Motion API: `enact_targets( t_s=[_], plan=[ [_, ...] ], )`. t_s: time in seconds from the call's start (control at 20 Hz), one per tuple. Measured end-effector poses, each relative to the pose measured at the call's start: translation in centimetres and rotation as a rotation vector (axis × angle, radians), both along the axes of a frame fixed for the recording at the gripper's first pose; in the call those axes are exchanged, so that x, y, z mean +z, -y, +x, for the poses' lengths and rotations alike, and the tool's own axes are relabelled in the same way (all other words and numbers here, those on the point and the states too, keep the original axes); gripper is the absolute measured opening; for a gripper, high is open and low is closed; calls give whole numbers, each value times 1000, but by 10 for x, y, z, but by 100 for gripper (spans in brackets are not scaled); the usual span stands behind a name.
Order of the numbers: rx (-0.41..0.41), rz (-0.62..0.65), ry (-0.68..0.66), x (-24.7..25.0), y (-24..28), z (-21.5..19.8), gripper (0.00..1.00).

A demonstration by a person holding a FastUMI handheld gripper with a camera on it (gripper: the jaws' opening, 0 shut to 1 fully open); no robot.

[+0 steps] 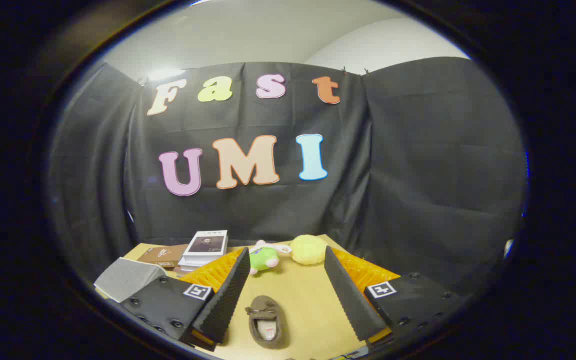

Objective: Open the storage box then place both shoes into the box .Put the left shoe in first, then the right shoe, with the right side of both shoes facing outward in a uniform manner.

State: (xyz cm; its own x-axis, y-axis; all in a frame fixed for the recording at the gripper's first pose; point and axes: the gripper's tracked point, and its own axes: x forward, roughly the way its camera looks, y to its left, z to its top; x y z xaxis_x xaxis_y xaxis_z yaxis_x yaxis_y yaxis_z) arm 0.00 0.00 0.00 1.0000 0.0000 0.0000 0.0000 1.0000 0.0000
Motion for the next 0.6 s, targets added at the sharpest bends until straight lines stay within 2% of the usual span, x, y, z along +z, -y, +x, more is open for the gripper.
enact_targets(
  t_s=[0.6],
  plan=[
    [57, -31, -16, -6, -31, 12, 97]
  ],
)
